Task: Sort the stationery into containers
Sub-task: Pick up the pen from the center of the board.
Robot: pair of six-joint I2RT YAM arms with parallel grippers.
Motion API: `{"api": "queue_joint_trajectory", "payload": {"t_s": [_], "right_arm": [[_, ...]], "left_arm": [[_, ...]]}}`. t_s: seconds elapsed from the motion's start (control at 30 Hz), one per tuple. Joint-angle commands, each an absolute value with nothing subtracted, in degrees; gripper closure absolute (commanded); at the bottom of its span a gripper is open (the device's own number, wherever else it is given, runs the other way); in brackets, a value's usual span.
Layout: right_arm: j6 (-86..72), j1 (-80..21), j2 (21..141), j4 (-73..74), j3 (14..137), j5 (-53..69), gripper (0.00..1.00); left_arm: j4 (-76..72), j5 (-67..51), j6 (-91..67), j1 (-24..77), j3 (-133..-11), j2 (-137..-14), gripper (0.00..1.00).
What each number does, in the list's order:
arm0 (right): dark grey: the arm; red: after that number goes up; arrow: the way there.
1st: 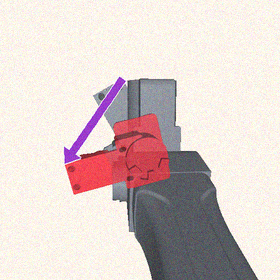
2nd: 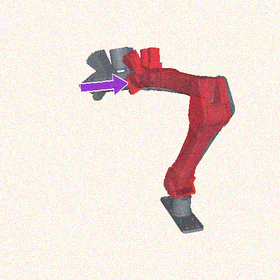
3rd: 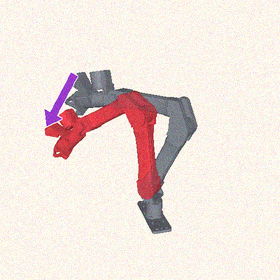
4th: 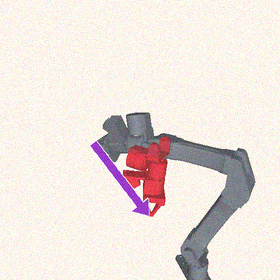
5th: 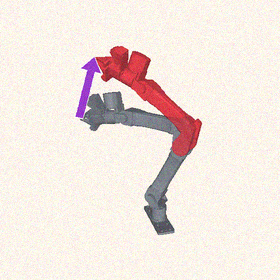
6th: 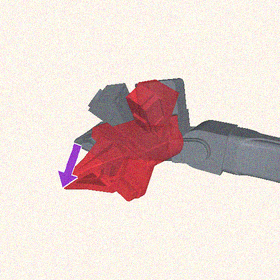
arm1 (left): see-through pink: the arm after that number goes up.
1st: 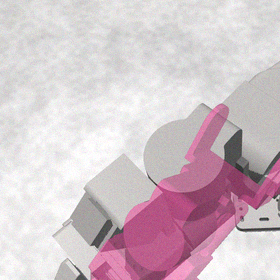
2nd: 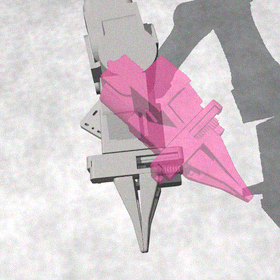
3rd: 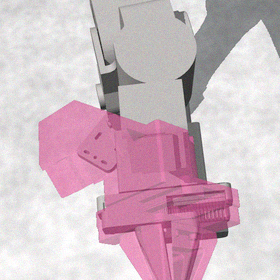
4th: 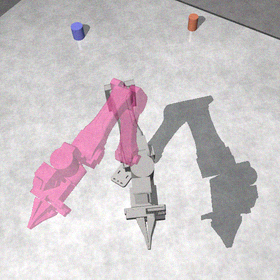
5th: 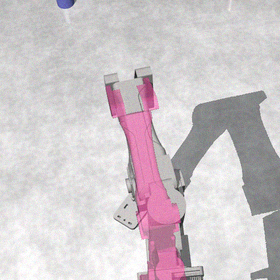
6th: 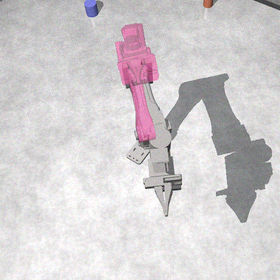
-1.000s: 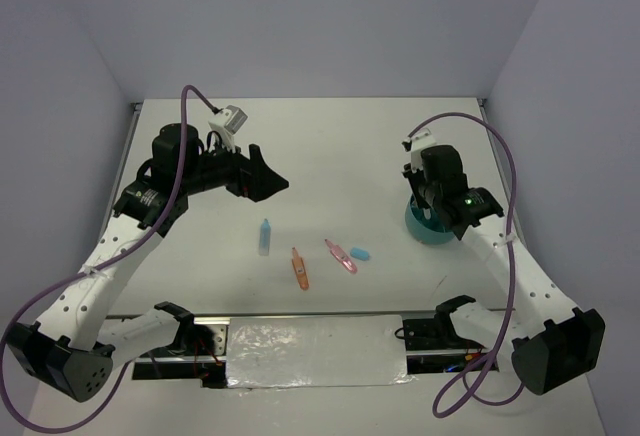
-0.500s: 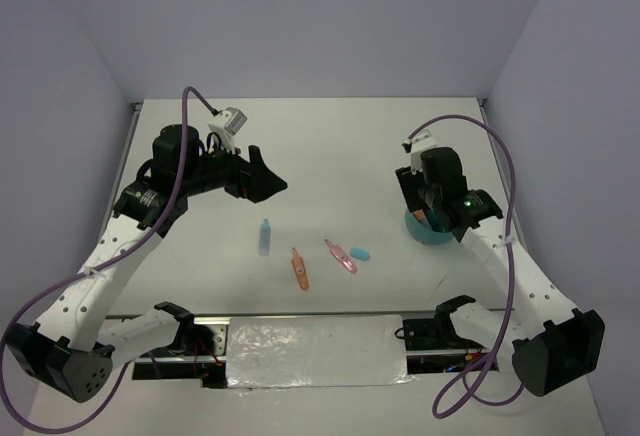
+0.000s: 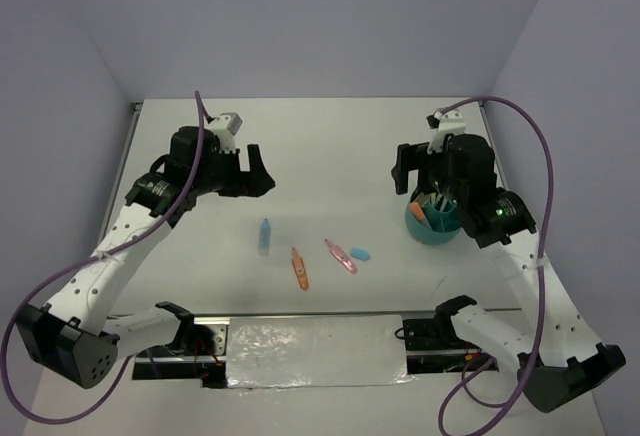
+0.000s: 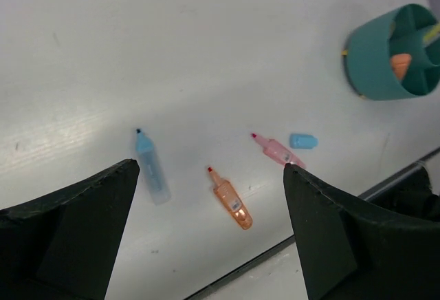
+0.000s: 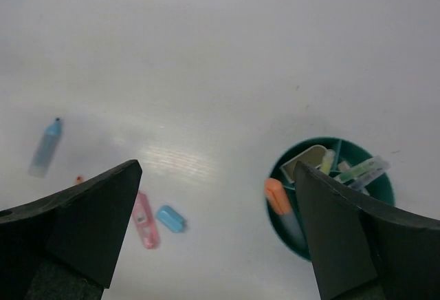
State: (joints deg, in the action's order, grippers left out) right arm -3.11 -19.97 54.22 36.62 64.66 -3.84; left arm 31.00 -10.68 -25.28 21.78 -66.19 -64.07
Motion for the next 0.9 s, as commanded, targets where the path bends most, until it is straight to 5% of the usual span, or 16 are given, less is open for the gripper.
{"api": "queue_joint_trajectory", "payload": {"t_s": [0.0, 0.2, 0.53, 0.87], "right_arm": [[-11.07, -23.1, 53.96, 38.13, 66.97, -3.94, 0.0], [-19.67, -36.56, 62.04, 50.96, 75.57, -27.42, 0.0], [-23.29, -37.0, 56.16, 42.54, 68.9, -17.94, 0.0], [-14.15, -37.35, 58.27, 40.96, 68.82, 1.22, 0.09]], "left_arm": [[35.59, -2.82, -28.12, 21.88, -66.62, -66.35, 0.01], [39.73, -0.26, -31.46, 21.97, -61.63, -73.38, 0.01], [35.16, 7.47, -35.24, 30.93, -55.82, -81.72, 0.05], [29.89, 9.67, -36.39, 31.82, -52.38, -91.75, 0.25]]}}
